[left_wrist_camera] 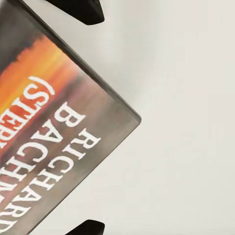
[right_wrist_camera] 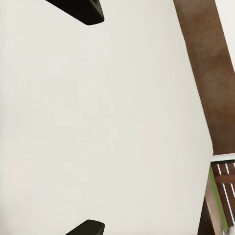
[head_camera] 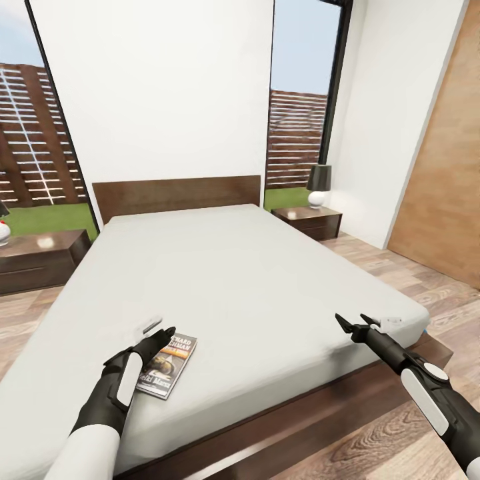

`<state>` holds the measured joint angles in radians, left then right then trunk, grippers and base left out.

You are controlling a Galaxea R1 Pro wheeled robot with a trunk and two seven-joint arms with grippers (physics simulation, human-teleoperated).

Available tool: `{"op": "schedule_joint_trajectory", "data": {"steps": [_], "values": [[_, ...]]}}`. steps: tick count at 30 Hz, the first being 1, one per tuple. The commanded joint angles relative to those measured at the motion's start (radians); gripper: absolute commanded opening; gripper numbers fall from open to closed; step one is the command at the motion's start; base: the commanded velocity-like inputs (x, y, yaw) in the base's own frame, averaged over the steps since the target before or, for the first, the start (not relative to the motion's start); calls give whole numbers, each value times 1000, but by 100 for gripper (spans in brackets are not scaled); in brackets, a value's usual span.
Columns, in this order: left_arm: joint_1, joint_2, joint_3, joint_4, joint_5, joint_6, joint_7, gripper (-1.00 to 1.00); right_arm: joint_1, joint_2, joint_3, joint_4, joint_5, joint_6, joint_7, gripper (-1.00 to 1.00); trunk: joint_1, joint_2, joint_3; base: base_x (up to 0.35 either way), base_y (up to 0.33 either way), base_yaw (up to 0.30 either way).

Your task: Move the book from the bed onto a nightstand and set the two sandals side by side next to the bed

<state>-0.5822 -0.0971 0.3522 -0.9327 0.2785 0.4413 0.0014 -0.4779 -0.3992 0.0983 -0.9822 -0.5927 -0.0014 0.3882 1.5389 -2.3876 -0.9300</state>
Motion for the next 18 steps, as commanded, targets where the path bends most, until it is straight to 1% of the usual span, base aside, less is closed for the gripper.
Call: {"op": "schedule_joint_trajectory", "data": {"steps": [1, 4, 10, 18], "values": [[-1, -1, 4, -1, 8, 7, 0, 100, -1, -1, 3, 0, -10, 0, 1, 100, 0, 0, -1, 0, 0, -2], [-1, -1, 4, -1, 8, 7, 0, 100, -1, -1, 3, 0, -10, 0, 2, 100, 0, 0, -1, 0, 0, -24], [-1, -1, 4, -1, 8, 7, 0, 100, -1, -1, 3, 0, -10, 0, 2, 100, 0, 0, 3, 0, 0, -137], [-1, -2, 4, -1, 8, 7, 0, 100, -1, -1, 3, 0, -10, 0, 2, 100, 0, 0, 4, 0, 0, -20]]}}
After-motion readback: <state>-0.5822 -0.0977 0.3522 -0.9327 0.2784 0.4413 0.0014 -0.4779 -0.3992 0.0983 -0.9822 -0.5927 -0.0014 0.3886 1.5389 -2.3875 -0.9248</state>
